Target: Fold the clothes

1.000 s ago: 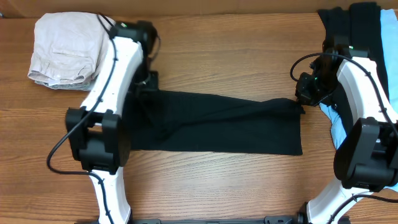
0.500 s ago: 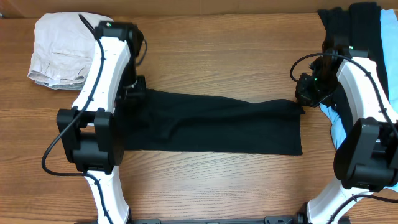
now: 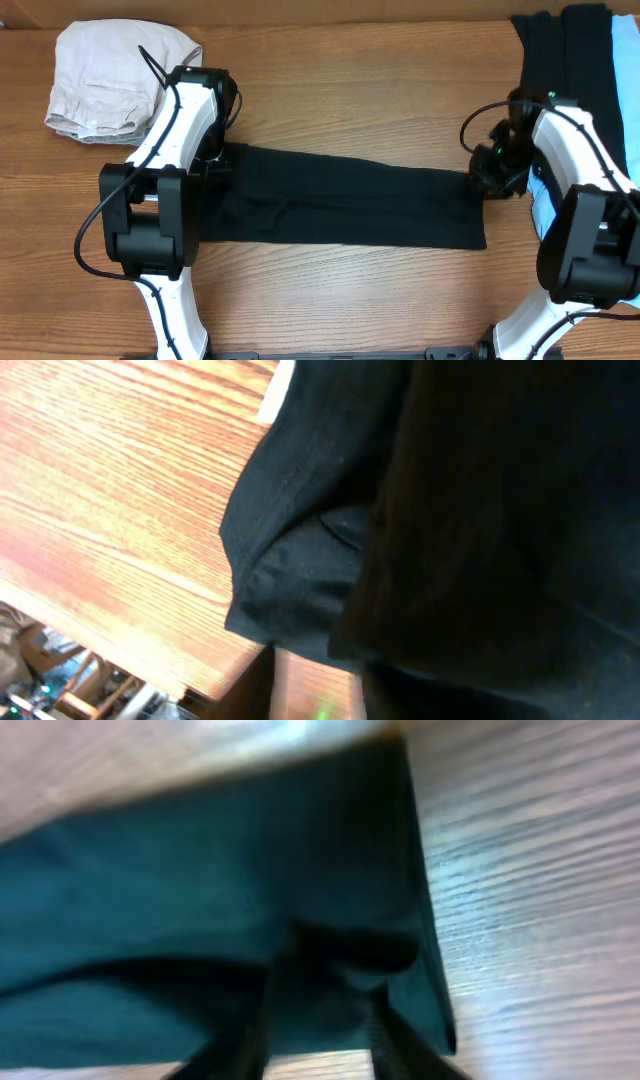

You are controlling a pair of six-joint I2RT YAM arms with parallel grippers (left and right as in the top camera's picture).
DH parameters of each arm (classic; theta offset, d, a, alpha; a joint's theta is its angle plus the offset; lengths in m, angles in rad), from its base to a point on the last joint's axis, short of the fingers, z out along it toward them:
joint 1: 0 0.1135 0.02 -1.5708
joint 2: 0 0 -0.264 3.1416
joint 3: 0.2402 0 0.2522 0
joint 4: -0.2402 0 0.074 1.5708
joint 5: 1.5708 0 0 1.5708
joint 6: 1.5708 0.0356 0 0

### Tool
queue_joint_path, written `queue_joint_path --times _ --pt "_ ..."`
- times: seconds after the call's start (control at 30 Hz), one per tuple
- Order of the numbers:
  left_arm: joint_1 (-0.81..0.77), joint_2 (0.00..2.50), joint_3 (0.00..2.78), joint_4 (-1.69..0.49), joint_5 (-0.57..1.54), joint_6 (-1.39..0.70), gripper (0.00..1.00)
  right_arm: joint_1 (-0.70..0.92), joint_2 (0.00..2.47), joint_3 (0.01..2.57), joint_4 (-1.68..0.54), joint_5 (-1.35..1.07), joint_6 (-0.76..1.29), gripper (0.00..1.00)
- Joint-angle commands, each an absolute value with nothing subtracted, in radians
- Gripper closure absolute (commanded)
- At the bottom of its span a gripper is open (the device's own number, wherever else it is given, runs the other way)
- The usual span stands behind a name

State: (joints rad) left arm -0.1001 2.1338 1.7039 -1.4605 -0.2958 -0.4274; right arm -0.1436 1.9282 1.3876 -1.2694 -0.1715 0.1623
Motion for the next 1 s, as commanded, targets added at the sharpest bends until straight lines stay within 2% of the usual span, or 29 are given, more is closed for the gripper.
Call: queue_joint_path --times 0.0,0.03,0.1,0.23,0.33,0.43,0.5,0.63,0.67,0.77,0.83,0.97 --pt "-0.103 2.13 1.695 -1.458 -0.325 -0.441 0.31 -0.151 1.9 1.333 -1.236 -0.166 0.184 0.49" --pt "-0.102 2.13 1.695 -1.457 -0.325 -0.44 0.15 -0.153 1.9 1.33 -1.225 -0.166 0.187 0.44" --pt "-0.096 2.13 1.695 -1.447 -0.324 -0.441 0.0 -0.159 1.9 1.332 -1.203 -0.166 0.187 0.36" --pt "-0.075 2.13 1.718 -1.435 -0.315 -0.429 0.0 -0.174 1.9 1.332 -1.178 -0.16 0.183 0.27" --pt "-0.044 2.13 1.787 -1.443 -0.261 -0.4 0.0 -0.178 1.9 1.327 -1.152 -0.124 0.178 0.12" --pt "-0.008 2.13 1.914 -1.464 -0.154 -0.335 0.0 -0.178 1.9 1.306 -1.13 -0.105 0.168 0.07" --pt "0.007 2.13 1.988 -1.486 -0.111 -0.312 0.0 -0.178 1.9 1.287 -1.118 -0.106 0.168 0.11" --pt "0.017 2.13 2.155 -1.534 -0.066 -0.273 0.0 -0.178 1.9 1.244 -1.095 -0.113 0.168 0.24" --pt "0.017 2.13 2.229 -1.552 -0.035 -0.245 0.0 -0.178 1.9 1.227 -1.084 -0.125 0.168 0.3" --pt "0.017 2.13 2.345 -1.575 0.032 -0.207 0.0 -0.178 1.9 1.191 -1.053 -0.158 0.168 0.37" --pt "0.017 2.13 2.403 -1.584 0.072 -0.192 0.0 -0.177 1.9 1.171 -1.036 -0.176 0.168 0.45" --pt "0.017 2.13 2.491 -1.584 0.122 -0.182 0.0 -0.176 1.9 1.148 -1.017 -0.209 0.168 0.55"
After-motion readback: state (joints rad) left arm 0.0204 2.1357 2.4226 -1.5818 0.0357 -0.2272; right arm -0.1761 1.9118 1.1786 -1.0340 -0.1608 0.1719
